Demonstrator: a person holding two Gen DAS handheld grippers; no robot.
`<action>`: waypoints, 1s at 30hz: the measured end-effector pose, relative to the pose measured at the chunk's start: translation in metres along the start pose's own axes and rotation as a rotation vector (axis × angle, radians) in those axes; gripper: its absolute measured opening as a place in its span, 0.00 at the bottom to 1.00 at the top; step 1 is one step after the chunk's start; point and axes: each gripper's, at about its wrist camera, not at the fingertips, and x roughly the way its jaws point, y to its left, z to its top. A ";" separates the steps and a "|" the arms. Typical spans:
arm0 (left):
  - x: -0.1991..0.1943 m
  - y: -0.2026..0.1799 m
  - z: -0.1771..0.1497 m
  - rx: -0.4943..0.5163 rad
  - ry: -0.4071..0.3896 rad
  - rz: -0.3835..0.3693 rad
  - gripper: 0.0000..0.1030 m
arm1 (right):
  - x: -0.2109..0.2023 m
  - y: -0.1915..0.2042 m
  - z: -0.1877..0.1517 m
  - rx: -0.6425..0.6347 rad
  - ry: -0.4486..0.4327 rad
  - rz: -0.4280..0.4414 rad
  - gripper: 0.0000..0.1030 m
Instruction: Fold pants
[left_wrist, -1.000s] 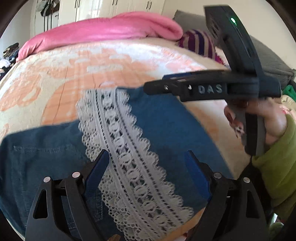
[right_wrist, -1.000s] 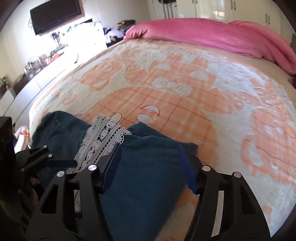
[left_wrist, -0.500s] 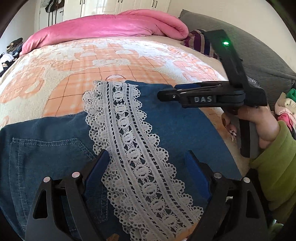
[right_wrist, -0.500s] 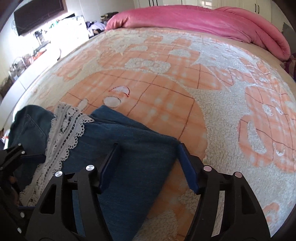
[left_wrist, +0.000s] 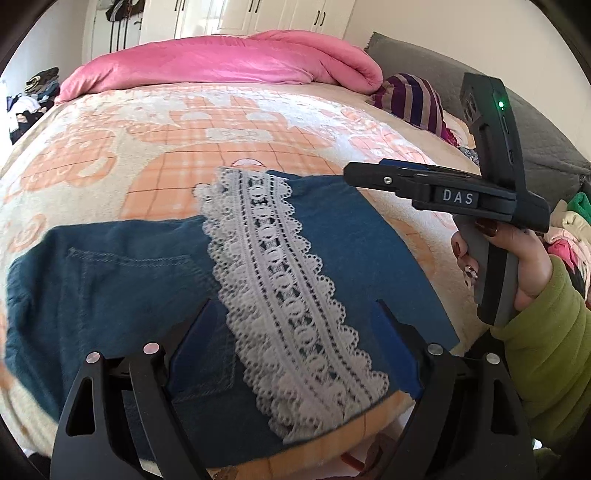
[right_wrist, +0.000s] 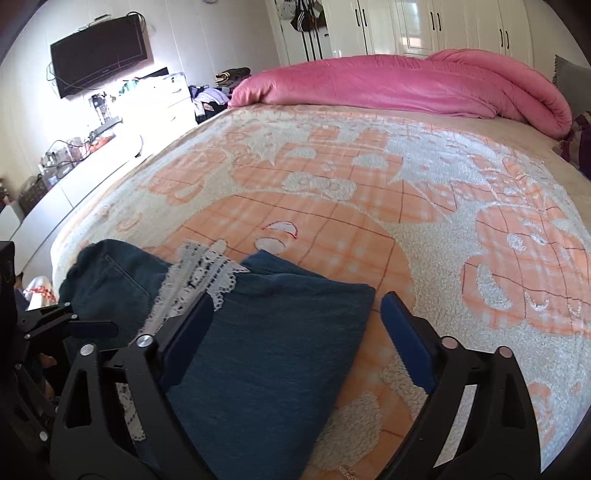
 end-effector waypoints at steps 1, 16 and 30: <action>-0.004 0.001 -0.001 0.000 -0.004 0.008 0.81 | -0.002 0.002 0.000 -0.001 -0.005 0.001 0.87; -0.079 0.042 -0.013 -0.091 -0.123 0.117 0.96 | -0.033 0.018 -0.004 0.035 -0.058 0.029 0.91; -0.124 0.118 -0.052 -0.281 -0.139 0.225 0.96 | -0.033 0.076 0.014 -0.088 -0.025 0.090 0.91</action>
